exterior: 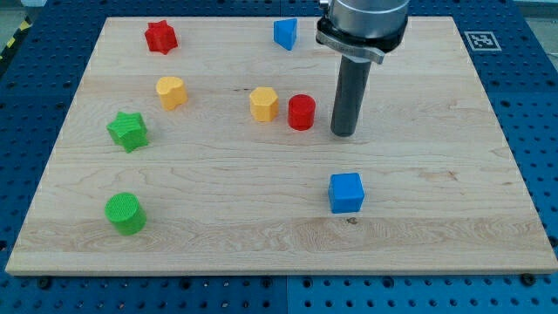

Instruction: Place the blue cube diagonal to the top right of the red circle

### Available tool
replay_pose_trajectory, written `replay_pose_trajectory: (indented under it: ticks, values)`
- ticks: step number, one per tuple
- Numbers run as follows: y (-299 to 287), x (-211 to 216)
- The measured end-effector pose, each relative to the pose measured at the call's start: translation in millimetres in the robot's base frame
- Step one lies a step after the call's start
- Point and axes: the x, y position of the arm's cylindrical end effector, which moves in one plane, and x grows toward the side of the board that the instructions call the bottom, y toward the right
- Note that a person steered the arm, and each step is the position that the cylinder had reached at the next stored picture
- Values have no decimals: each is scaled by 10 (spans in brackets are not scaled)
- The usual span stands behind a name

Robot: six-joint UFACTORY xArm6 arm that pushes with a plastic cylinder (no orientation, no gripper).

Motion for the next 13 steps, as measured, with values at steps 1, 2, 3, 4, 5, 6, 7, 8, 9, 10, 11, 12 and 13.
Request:
replay_pose_trajectory:
  ticks: [1,2,3,4,5,6,7,8,9,10,11,12,13]
  values:
    - [-66,18]
    - [-82,90]
    - [-309,257]
    - [-349,476]
    - [-358,784]
    - [-332,1069]
    - [-254,1175]
    - [-364,1344]
    - [25,1384]
    - [232,1367]
    - [250,1365]
    - [268,1444]
    - [268,1444]
